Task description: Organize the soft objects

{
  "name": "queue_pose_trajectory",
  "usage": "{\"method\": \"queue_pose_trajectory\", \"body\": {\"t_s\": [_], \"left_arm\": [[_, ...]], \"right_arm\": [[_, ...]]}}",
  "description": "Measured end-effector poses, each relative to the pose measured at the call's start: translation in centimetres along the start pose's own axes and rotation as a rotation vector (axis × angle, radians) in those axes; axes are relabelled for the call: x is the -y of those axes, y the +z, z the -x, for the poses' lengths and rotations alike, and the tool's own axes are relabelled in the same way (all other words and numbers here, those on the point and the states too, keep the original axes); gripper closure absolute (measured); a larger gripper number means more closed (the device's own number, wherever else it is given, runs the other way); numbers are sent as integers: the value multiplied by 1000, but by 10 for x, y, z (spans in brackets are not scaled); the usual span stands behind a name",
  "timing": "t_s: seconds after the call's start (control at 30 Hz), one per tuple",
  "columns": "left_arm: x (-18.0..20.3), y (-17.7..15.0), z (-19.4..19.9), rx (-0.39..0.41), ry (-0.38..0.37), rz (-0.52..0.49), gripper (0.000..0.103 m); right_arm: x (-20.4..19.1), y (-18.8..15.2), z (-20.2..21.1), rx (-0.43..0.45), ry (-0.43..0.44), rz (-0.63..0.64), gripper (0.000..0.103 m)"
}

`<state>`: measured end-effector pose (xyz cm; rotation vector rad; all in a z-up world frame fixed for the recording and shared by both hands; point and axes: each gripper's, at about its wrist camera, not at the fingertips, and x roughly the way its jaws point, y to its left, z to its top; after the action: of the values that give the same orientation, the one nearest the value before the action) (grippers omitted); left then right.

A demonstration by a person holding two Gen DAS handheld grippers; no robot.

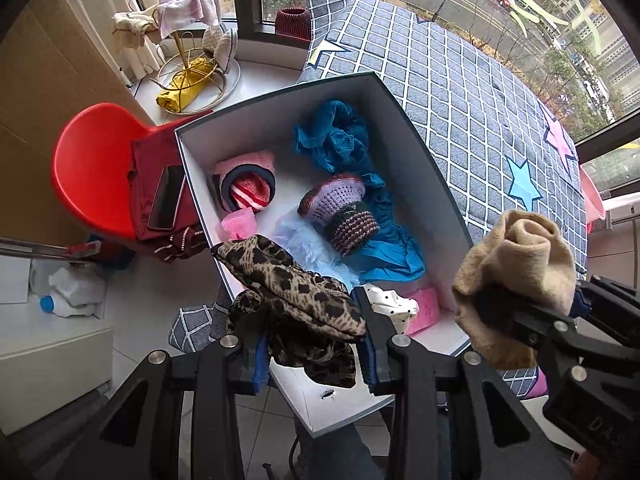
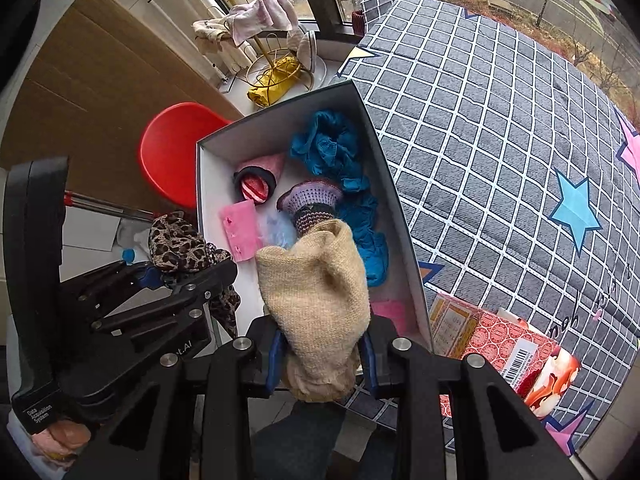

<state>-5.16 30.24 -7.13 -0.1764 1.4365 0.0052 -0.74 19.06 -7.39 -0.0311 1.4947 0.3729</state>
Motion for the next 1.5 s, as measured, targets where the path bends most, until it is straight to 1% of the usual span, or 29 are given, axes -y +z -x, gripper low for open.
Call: {"method": "queue_pose_trajectory", "body": {"t_s": [0.3,0.6,0.63,0.73,0.77,0.8,0.83,0.87,0.9,0.97,1.07,1.1,1.13,1.2,1.23,1.27,1.37,1.5], "left_arm": [[2,1,-5,-12,15,-9,64],[5,2,-10,-22,10,-18,63],[5,2,-9,-19,6,-19,63],[5,2,-7,4,1,-13,56],[5,3,-8,1,-4,-9,54],[3,4,-9,-6,-8,0,52],[0,5,-10,-9,-9,10,49],[-4,6,-10,-5,-4,24,44],[-7,7,-10,2,-1,30,40],[-11,8,-5,32,3,39,26],[-13,9,9,105,15,37,25],[-12,11,13,113,9,30,25],[-12,13,13,103,-9,27,25],[-14,16,10,62,-94,44,25],[-14,17,8,46,-119,51,25],[-14,17,7,37,-124,48,25],[-9,15,8,33,-108,32,25],[-7,12,7,29,-62,33,25]], "right_arm": [[0,2,-7,-12,5,-6,71],[5,4,-14,-28,9,-21,71],[5,4,-14,-29,8,-21,71],[5,4,-16,-32,13,-20,70],[5,5,-16,-34,17,-21,69],[5,5,-17,-37,22,-24,62],[7,5,-16,-35,8,-32,58],[9,5,-15,-34,2,-39,46],[11,5,-14,-35,2,-47,28],[16,4,-8,-20,9,-70,7],[16,4,7,19,15,-66,7],[15,4,11,29,15,-62,7],[14,5,15,38,15,-58,7],[11,5,20,52,18,-54,7],[9,6,23,59,20,-51,7],[8,6,25,63,8,-48,7],[8,6,29,79,-5,-44,7],[10,7,31,86,-11,-55,7]]}}
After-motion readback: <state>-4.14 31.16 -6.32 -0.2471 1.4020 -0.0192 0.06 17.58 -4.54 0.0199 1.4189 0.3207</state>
